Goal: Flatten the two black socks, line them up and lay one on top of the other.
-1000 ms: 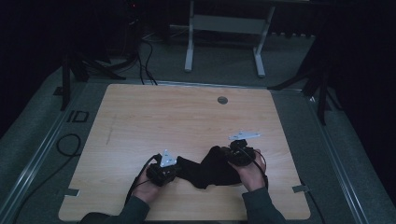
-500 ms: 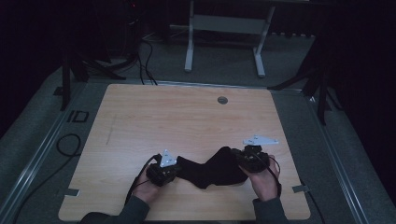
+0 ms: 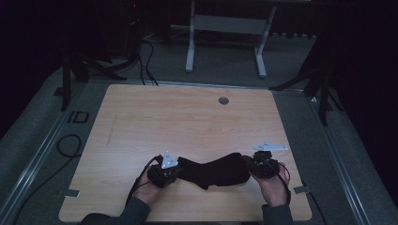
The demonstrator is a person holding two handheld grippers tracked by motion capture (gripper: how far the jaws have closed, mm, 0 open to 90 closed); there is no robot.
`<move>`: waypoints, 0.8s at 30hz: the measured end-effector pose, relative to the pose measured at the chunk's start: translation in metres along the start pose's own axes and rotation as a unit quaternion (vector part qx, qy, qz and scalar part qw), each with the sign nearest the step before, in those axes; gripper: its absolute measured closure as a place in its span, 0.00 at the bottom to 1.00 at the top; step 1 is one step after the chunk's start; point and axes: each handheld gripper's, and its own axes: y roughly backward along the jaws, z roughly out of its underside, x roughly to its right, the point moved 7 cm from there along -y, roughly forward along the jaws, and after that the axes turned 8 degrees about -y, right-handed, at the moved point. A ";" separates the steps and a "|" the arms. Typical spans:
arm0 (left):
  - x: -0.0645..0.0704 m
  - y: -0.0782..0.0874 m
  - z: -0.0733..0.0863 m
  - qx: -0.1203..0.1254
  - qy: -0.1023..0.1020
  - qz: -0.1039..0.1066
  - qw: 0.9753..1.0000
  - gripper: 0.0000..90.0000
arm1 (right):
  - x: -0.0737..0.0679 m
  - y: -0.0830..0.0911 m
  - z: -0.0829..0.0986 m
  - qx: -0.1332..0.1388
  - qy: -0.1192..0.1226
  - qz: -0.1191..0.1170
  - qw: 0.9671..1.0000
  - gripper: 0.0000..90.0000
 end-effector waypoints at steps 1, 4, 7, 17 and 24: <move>0.000 0.000 0.000 0.000 0.000 0.000 1.000 0.92 | 0.002 -0.003 0.003 -0.006 -0.003 0.004 1.000 0.95; 0.000 0.000 0.000 0.000 0.000 0.001 1.000 0.92 | 0.005 -0.008 0.009 -0.018 -0.008 0.003 1.000 0.94; 0.000 0.000 0.000 -0.001 -0.002 0.000 1.000 0.91 | 0.006 -0.019 0.019 -0.038 -0.011 0.004 0.999 0.94; 0.001 0.000 0.000 0.000 -0.002 -0.002 1.000 0.90 | 0.014 -0.042 0.040 -0.096 -0.005 0.023 0.995 0.90; 0.002 0.000 0.000 0.000 -0.002 -0.002 1.000 0.90 | 0.018 -0.052 0.042 -0.099 -0.005 0.031 0.995 0.90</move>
